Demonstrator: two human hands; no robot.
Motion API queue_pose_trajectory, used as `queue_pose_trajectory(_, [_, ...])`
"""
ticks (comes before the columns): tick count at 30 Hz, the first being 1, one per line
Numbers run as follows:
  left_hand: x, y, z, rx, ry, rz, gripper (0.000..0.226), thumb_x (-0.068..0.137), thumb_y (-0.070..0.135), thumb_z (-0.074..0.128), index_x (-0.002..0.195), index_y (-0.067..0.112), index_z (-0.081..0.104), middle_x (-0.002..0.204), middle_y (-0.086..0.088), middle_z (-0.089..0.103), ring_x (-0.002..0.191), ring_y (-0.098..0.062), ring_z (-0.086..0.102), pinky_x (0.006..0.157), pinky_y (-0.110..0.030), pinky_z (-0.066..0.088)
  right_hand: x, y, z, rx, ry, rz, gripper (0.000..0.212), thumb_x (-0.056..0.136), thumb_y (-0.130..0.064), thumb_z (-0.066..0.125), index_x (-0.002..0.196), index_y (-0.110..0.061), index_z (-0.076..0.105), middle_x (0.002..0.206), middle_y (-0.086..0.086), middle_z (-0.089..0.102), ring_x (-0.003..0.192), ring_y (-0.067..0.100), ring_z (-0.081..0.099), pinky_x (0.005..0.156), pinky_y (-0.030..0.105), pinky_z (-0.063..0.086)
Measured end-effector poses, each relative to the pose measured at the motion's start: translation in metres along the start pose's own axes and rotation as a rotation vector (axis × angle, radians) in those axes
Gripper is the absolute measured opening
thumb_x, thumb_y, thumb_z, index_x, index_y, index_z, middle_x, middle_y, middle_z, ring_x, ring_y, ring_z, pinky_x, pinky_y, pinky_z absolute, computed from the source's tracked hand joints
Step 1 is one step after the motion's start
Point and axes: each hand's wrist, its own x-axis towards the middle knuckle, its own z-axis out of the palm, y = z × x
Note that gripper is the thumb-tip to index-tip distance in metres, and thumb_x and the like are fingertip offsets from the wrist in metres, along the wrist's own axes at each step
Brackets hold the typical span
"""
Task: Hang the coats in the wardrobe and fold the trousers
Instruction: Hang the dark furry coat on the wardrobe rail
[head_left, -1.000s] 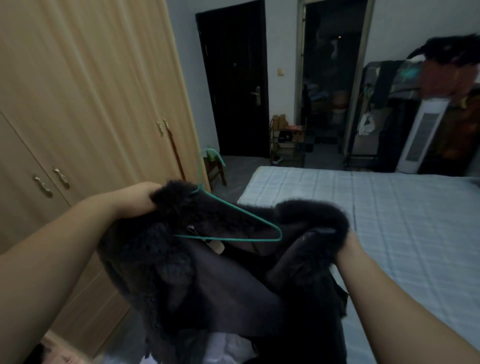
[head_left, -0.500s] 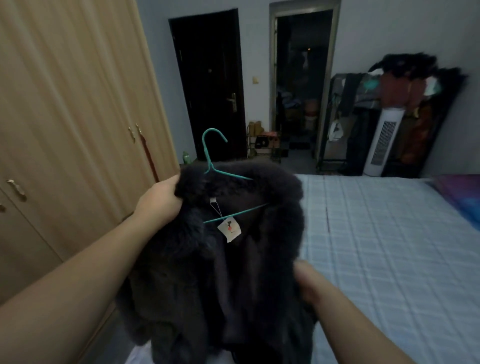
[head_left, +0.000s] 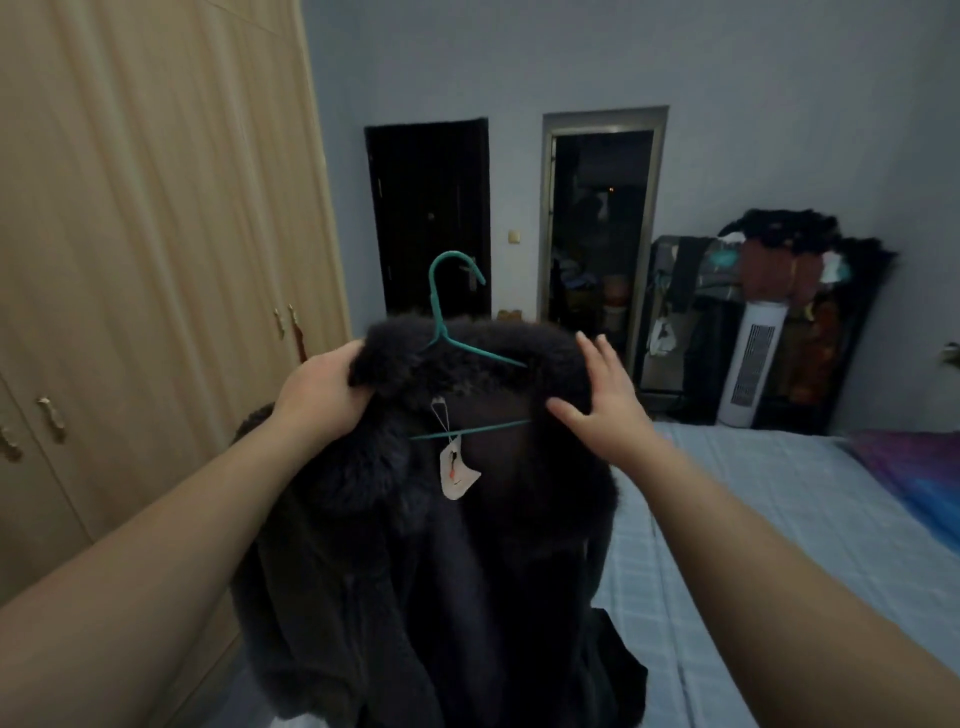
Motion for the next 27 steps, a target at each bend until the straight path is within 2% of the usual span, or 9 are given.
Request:
queue_pose_trajectory(2, [0.008, 0.004, -0.024, -0.015, 0.041, 0.045, 0.041, 0.090, 0.033, 0.054, 0.128, 0.017, 0.061, 0.119, -0.020, 0.068, 0.112, -0.046, 0.059, 0.079, -0.043, 0.046, 0.012, -0.018, -0.014, -0.200, -0.091, -0.035, 0.088, 0.085, -0.060, 0.059, 0.156, -0.034, 0.015, 0.160, 0.007, 0.031, 0.146, 0.030, 0.030, 0.116, 0.053, 0.031])
queue_pose_trajectory(4, [0.012, 0.009, -0.049, -0.029, 0.082, 0.081, 0.056, 0.080, 0.041, 0.046, 0.128, 0.017, 0.061, 0.119, -0.020, 0.068, 0.111, -0.046, 0.060, 0.081, -0.045, 0.048, 0.016, -0.039, -0.027, -0.212, -0.059, -0.110, 0.073, 0.088, -0.049, 0.054, 0.152, -0.032, 0.024, 0.145, 0.009, 0.050, 0.132, 0.035, 0.047, 0.105, 0.051, 0.042])
queue_pose_trajectory(7, [0.016, 0.016, -0.077, -0.054, 0.104, 0.118, 0.060, 0.075, 0.048, 0.041, 0.120, 0.015, 0.064, 0.116, -0.019, 0.069, 0.111, -0.043, 0.061, 0.081, -0.044, 0.049, 0.016, -0.075, -0.036, -0.253, 0.063, -0.219, 0.052, 0.096, -0.029, 0.049, 0.146, -0.023, 0.035, 0.125, 0.013, 0.062, 0.113, 0.039, 0.058, 0.088, 0.045, 0.049])
queue_pose_trajectory(11, [0.021, 0.033, -0.095, -0.106, 0.038, 0.183, 0.045, 0.082, 0.045, 0.046, 0.110, 0.015, 0.064, 0.112, -0.013, 0.070, 0.108, -0.033, 0.063, 0.079, -0.037, 0.047, 0.009, -0.128, -0.036, -0.356, 0.127, -0.332, 0.048, 0.096, -0.029, 0.051, 0.139, -0.016, 0.036, 0.114, 0.014, 0.065, 0.103, 0.039, 0.062, 0.080, 0.045, 0.050])
queue_pose_trajectory(15, [0.025, 0.040, -0.108, -0.143, -0.102, 0.234, 0.020, 0.095, 0.030, 0.062, 0.112, 0.019, 0.064, 0.110, 0.002, 0.066, 0.102, -0.011, 0.057, 0.083, -0.027, 0.041, 0.003, -0.147, -0.038, -0.421, 0.207, -0.354, 0.043, 0.094, -0.027, 0.052, 0.134, -0.016, 0.038, 0.106, 0.009, 0.064, 0.096, 0.036, 0.063, 0.070, 0.040, 0.046])
queue_pose_trajectory(19, [0.033, 0.009, -0.143, -0.219, -0.261, 0.045, 0.028, 0.099, 0.039, 0.054, 0.117, 0.021, 0.065, 0.111, 0.001, 0.067, 0.108, -0.016, 0.061, 0.090, -0.028, 0.042, 0.003, -0.142, -0.057, -0.395, 0.293, -0.230, 0.030, 0.094, -0.026, 0.048, 0.124, -0.020, 0.044, 0.105, 0.013, 0.068, 0.094, 0.039, 0.065, 0.068, 0.040, 0.043])
queue_pose_trajectory(21, [0.041, 0.007, -0.149, -0.205, -0.240, 0.016, 0.034, 0.104, 0.037, 0.044, 0.123, 0.016, 0.063, 0.112, -0.001, 0.064, 0.110, -0.019, 0.058, 0.089, -0.028, 0.039, 0.003, -0.150, -0.063, -0.366, 0.296, -0.210, 0.031, 0.095, -0.027, 0.046, 0.126, -0.025, 0.045, 0.103, 0.013, 0.069, 0.092, 0.039, 0.065, 0.068, 0.040, 0.042])
queue_pose_trajectory(24, [0.054, 0.033, -0.146, -0.101, -0.182, 0.102, 0.035, 0.105, 0.030, 0.039, 0.124, 0.010, 0.061, 0.117, -0.007, 0.063, 0.108, -0.021, 0.057, 0.086, -0.029, 0.040, 0.000, -0.172, -0.059, -0.408, 0.261, -0.330, 0.040, 0.093, -0.026, 0.049, 0.133, -0.032, 0.044, 0.102, 0.010, 0.070, 0.090, 0.038, 0.064, 0.067, 0.039, 0.046])
queue_pose_trajectory(27, [0.075, 0.049, -0.148, -0.091, 0.009, 0.114, 0.031, 0.104, 0.021, 0.041, 0.117, 0.001, 0.061, 0.121, -0.020, 0.064, 0.109, -0.032, 0.059, 0.087, -0.034, 0.042, 0.000, -0.186, -0.064, -0.416, 0.245, -0.393, 0.047, 0.091, -0.023, 0.051, 0.136, -0.035, 0.045, 0.105, 0.010, 0.070, 0.091, 0.039, 0.065, 0.068, 0.039, 0.049])
